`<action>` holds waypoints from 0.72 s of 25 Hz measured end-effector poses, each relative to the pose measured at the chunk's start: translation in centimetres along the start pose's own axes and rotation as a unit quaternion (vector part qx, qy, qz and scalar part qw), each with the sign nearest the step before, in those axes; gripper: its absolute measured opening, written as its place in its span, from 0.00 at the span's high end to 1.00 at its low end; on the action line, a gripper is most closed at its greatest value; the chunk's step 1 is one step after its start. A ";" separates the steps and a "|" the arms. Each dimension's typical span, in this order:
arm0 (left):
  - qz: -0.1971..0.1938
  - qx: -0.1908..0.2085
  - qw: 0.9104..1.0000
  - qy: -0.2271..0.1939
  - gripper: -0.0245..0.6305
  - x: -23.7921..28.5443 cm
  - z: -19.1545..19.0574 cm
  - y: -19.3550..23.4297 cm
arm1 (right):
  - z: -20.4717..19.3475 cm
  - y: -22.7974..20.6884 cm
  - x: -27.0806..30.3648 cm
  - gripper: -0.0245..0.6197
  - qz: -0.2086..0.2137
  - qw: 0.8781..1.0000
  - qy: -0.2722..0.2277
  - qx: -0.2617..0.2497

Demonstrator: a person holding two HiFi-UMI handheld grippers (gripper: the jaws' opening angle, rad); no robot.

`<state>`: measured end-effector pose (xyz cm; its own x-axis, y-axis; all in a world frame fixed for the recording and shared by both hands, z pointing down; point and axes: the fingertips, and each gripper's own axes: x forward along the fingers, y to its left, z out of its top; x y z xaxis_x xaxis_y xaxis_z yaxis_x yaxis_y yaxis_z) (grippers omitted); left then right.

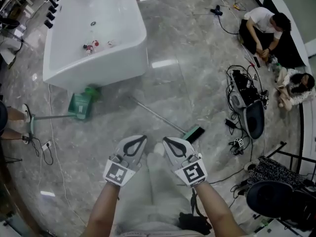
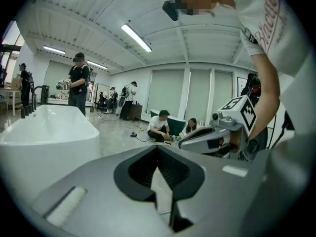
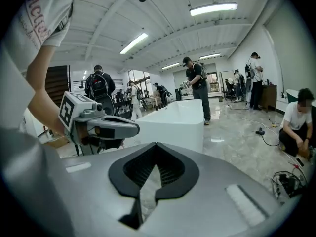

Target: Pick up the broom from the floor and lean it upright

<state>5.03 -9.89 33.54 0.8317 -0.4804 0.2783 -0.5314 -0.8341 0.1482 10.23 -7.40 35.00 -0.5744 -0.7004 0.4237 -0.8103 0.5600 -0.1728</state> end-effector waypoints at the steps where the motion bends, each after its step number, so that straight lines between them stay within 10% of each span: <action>1: 0.000 -0.002 1.000 0.011 0.96 0.6 -2.0 0.5 | -2.0 -0.4 1.4 0.96 0.005 1.000 0.009 -0.005; 10: -0.018 -0.027 0.998 0.051 0.96 10.7 -22.8 7.6 | -24.3 -9.3 14.9 0.96 -0.017 0.991 0.124 -0.046; 18: -0.104 0.016 0.992 0.076 0.96 16.8 -35.4 11.6 | -44.4 -15.4 21.9 0.77 -0.004 0.948 0.312 -0.060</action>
<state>7.14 -18.05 73.51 0.8881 -0.2522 0.3844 -0.3428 -0.9203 0.1882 15.27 -11.69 86.39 -0.3572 -0.3281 0.8745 -0.7737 0.6285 -0.0802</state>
